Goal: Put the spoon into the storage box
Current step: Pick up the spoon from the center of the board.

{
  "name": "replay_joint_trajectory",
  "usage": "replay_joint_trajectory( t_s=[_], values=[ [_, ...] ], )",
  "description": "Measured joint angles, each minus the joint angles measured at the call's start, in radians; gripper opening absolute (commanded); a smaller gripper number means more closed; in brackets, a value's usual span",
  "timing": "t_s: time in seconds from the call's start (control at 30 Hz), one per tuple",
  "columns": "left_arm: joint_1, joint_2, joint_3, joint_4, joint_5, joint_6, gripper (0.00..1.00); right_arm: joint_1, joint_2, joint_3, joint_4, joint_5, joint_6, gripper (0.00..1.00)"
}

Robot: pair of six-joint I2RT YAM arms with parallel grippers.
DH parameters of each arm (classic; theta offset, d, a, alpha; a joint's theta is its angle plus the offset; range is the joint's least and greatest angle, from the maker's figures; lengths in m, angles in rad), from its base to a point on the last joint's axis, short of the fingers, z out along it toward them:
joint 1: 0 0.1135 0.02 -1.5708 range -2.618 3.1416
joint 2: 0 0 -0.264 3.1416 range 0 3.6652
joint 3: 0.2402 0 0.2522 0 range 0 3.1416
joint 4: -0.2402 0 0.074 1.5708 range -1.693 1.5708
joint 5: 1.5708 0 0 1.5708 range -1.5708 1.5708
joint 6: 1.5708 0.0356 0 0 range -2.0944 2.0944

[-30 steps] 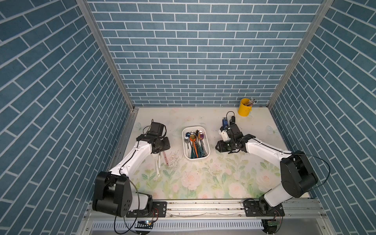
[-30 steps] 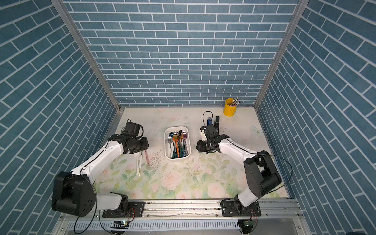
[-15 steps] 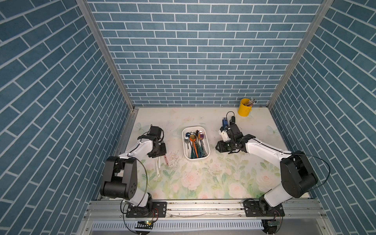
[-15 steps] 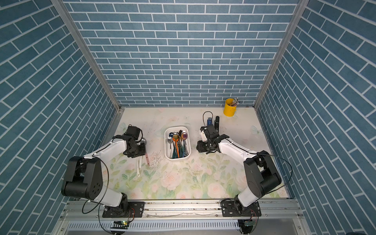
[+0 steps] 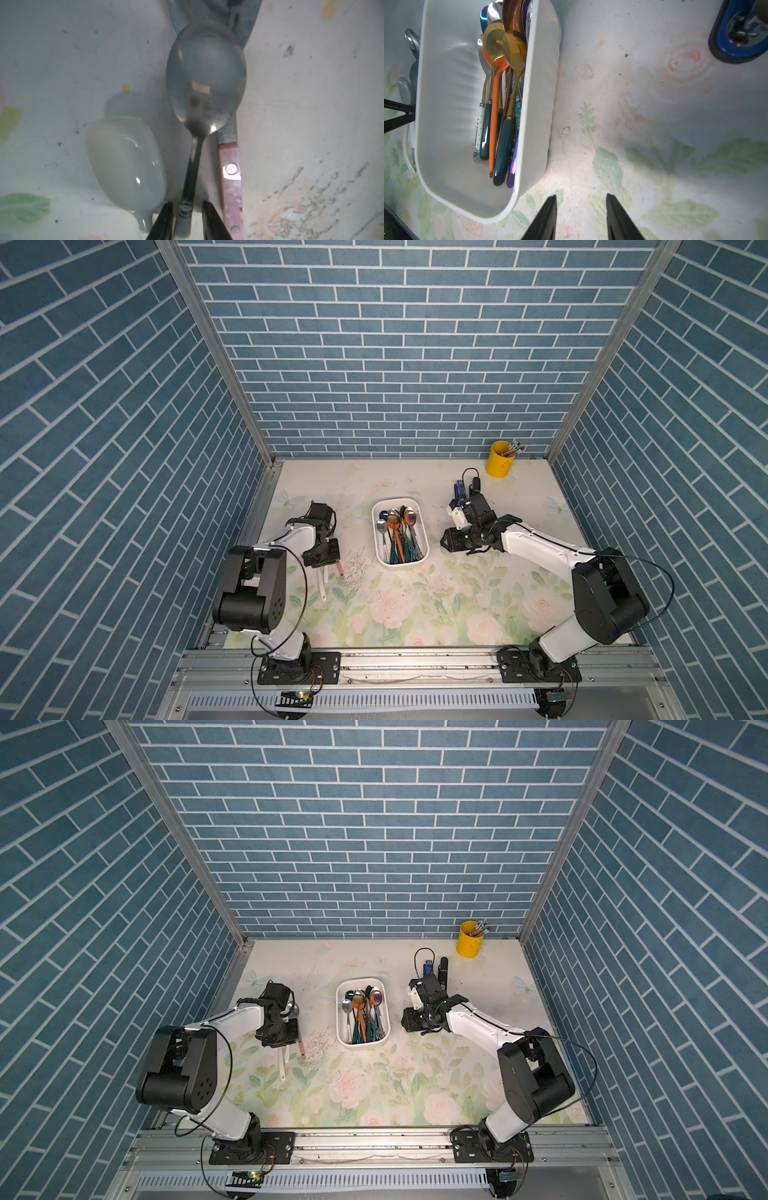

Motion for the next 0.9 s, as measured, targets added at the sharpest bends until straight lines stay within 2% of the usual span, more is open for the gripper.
replay_joint_trajectory(
  t_s=[0.1, 0.53, 0.9],
  values=[
    [0.000, 0.004, 0.000, 0.003, 0.002, 0.001, 0.24, 0.000, 0.000, -0.005, 0.000, 0.000, 0.000, 0.42],
    [0.006, -0.001, 0.000, 0.003, 0.010, -0.002, 0.03, 0.000, 0.000, -0.008, 0.000, 0.000, 0.000, 0.42],
    [0.005, -0.114, 0.076, -0.035, 0.071, -0.019, 0.00, 0.000, 0.000, -0.008, 0.000, 0.000, 0.000, 0.42]
  ],
)
